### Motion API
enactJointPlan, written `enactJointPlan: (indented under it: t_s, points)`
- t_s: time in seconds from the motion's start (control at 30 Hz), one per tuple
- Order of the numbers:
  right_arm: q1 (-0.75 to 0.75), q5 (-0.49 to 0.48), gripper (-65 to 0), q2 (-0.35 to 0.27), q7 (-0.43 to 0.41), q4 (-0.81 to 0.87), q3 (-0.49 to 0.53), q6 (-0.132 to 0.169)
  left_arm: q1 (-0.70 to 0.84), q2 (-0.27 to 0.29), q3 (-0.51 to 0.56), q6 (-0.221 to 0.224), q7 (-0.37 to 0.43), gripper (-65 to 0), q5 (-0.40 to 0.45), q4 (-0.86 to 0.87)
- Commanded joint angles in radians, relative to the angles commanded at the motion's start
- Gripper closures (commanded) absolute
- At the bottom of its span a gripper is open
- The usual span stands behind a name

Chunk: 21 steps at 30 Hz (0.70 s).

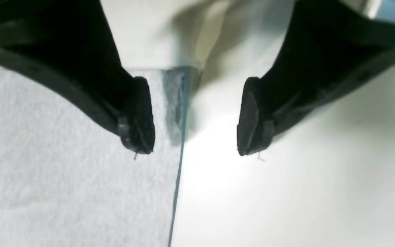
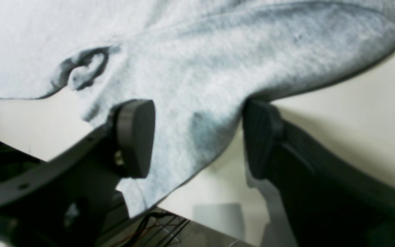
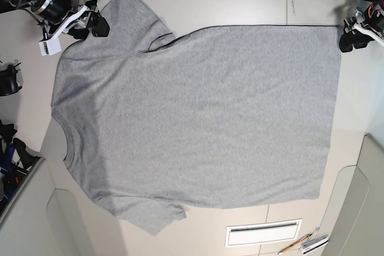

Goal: Fold the T-shirt properly
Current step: 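Grasp the shirt's side edge near each shoulder with both grippers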

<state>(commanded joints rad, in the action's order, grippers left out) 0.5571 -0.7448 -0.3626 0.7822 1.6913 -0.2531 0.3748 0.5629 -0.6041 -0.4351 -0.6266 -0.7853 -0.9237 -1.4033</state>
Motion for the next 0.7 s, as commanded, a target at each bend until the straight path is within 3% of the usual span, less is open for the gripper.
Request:
enactJointPlan:
  t_s: [0.03,0.07,0.1,0.17,0.3,0.53,0.7]
  points:
    - [0.0,-0.001,-40.7,0.0,0.0,0.0,0.0,0.0,0.0,0.0,0.016,-0.035,-0.058,-42.2,-0.001,0.0]
    - [0.0,-0.005,-40.7,0.0,0.0,0.0,0.0,0.001,0.0,0.0,0.031,-0.045,-0.1,-42.2,-0.005,0.0]
    - [0.0,-0.013,-40.7,0.0,0.0,0.0,0.0,0.021,0.0,0.0,0.043,-0.043,-0.121,-42.2,-0.008,0.0]
    - [0.0,-0.047,-40.7,0.0,0.001,0.0,0.0,0.042,0.003,0.0,0.051,-0.044,-0.125,-42.2,-0.03,-0.001]
    - [0.0,-0.054,-40.7,0.003,0.003,0.0,0.0,0.042,0.003,0.0,0.051,-0.072,-0.15,-42.2,-0.042,-0.001]
    - [-0.014,-0.056,-40.7,0.079,0.004,0.0,0.007,0.051,0.002,0.0,0.095,-0.072,-0.173,-42.2,-0.075,-0.006]
    - [-0.036,-0.056,-40.6,0.083,0.0,0.0,0.011,0.051,0.003,0.0,0.102,-0.072,-0.165,-42.1,-0.075,-0.01]
